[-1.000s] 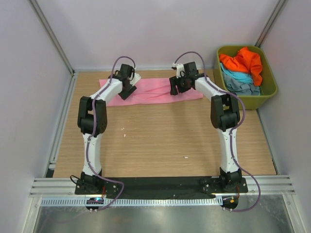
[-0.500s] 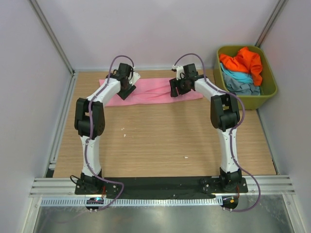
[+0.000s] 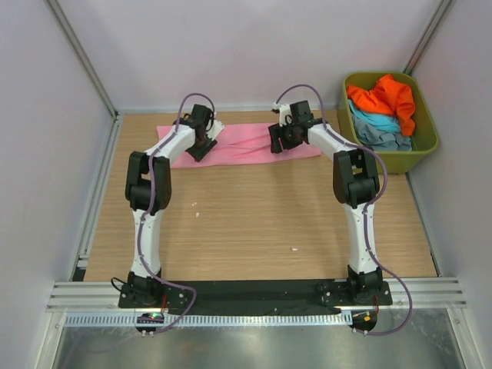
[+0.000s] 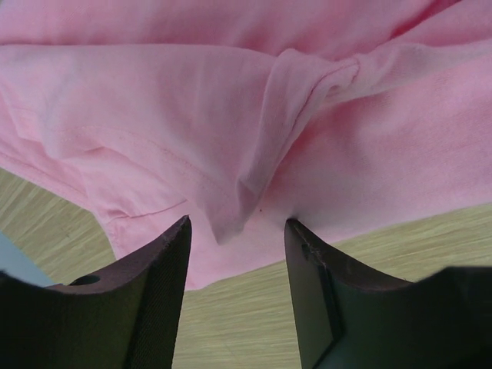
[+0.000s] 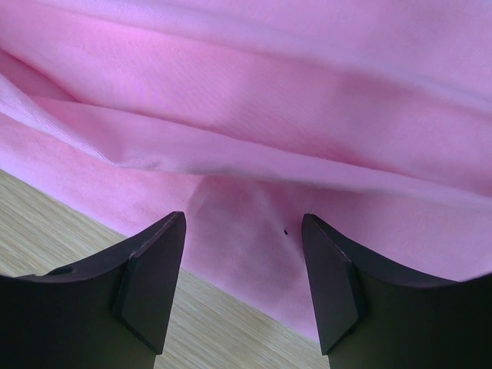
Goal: Fold and stack the t-shirts
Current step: Fold the tshirt
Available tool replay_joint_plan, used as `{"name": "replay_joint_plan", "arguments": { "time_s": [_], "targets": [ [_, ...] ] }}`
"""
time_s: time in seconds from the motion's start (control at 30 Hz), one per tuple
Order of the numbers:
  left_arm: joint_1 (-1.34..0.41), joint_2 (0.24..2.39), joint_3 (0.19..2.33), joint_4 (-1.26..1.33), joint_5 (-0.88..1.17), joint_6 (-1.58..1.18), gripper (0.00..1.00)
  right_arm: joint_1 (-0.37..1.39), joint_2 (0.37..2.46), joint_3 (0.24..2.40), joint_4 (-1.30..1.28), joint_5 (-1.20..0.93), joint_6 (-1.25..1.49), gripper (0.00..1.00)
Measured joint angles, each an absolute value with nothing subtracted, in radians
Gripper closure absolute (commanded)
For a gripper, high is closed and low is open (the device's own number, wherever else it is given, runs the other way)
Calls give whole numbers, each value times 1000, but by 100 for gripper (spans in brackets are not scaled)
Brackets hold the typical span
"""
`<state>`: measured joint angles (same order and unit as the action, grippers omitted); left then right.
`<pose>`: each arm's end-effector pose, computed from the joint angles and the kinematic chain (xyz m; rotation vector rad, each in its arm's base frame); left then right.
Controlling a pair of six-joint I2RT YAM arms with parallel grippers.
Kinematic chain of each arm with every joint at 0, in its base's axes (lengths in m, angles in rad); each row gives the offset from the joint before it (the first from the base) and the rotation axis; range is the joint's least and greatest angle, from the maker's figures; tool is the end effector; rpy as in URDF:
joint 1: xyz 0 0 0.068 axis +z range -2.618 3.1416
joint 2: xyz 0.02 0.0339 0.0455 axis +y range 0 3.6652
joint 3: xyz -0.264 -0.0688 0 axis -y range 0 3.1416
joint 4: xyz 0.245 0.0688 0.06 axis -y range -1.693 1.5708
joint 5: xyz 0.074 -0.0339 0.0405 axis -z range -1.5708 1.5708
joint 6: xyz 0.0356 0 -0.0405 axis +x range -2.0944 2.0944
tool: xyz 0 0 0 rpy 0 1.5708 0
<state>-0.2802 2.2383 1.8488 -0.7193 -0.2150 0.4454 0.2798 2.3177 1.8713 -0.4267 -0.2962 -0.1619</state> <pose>0.4647 -0.1258 0.1859 0.8873 2.5290 0.3401 0.4927 0.1524 0.1728 -0.6615 2.3439 0.4143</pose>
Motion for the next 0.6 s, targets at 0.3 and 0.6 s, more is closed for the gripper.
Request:
{"name": "replay_joint_plan", "arguments": {
  "time_s": [0.3, 0.6],
  "targets": [
    [-265, 2278, 1904, -732, -208, 436, 52, 280, 2318, 1870, -427, -289, -163, 32],
    [-255, 2278, 1920, -739, -207, 422, 58, 280, 2318, 1869, -426, -286, -163, 32]
  ]
}}
